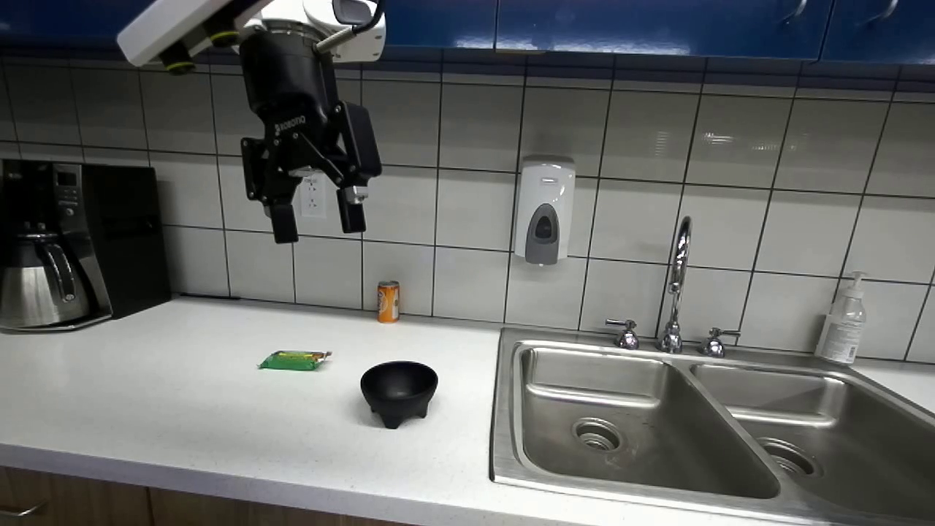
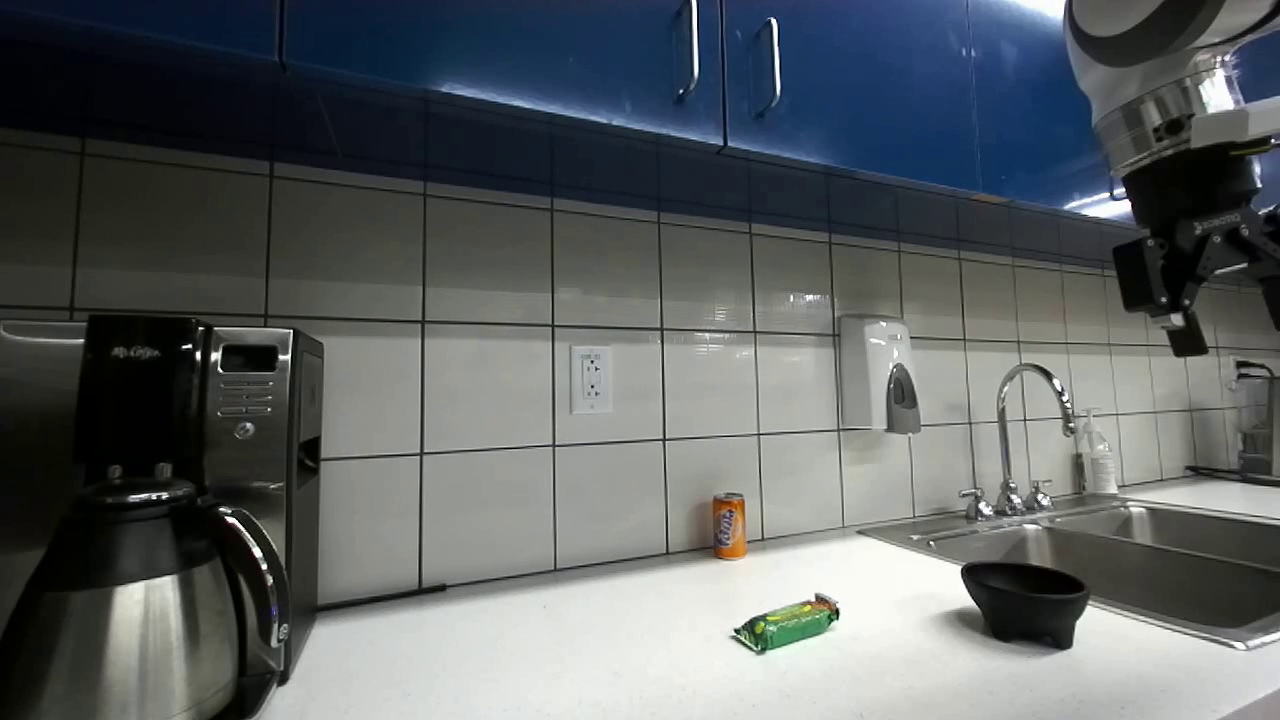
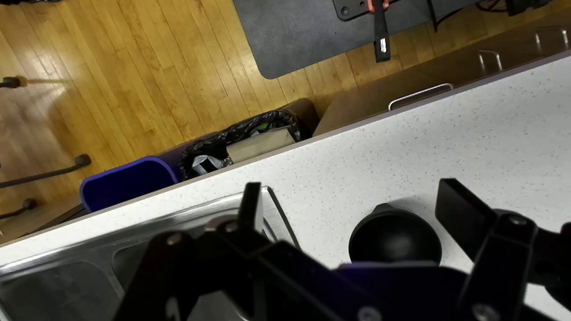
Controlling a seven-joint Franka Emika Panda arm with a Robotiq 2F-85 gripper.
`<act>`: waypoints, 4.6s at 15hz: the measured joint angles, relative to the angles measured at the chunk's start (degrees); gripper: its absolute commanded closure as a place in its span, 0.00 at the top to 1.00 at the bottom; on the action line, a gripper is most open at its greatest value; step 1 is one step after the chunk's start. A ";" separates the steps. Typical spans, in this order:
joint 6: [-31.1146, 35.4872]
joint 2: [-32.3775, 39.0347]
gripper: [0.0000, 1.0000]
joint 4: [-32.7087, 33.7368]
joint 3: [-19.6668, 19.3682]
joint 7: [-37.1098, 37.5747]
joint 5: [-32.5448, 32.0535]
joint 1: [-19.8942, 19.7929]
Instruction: Put the chocolate bar inside the black bowl
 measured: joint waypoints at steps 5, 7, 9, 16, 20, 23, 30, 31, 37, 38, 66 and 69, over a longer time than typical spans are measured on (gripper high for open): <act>0.00 0.06 1.00 0.00 -0.19 0.06 0.00 0.28; 0.00 0.21 1.00 -0.05 -0.20 0.07 0.00 0.81; 0.14 0.41 1.00 -0.34 -0.16 0.18 0.00 1.77; 3.99 2.76 1.00 -3.60 2.08 4.18 0.07 5.42; 8.05 5.63 1.00 -5.25 4.31 8.39 0.76 6.91; 11.10 8.40 1.00 -5.86 5.69 11.12 1.28 7.72; 21.18 16.14 1.00 -5.92 7.49 16.93 1.99 7.95; 22.86 17.47 1.00 -5.77 7.76 17.99 2.00 7.95; 29.57 26.72 1.00 -1.86 10.07 24.75 2.01 7.96; 30.10 28.36 1.00 -0.84 10.40 25.77 2.01 7.99; 37.51 59.84 1.00 21.03 6.63 53.47 1.95 19.72; 38.04 61.33 1.00 22.06 6.17 55.55 2.18 20.41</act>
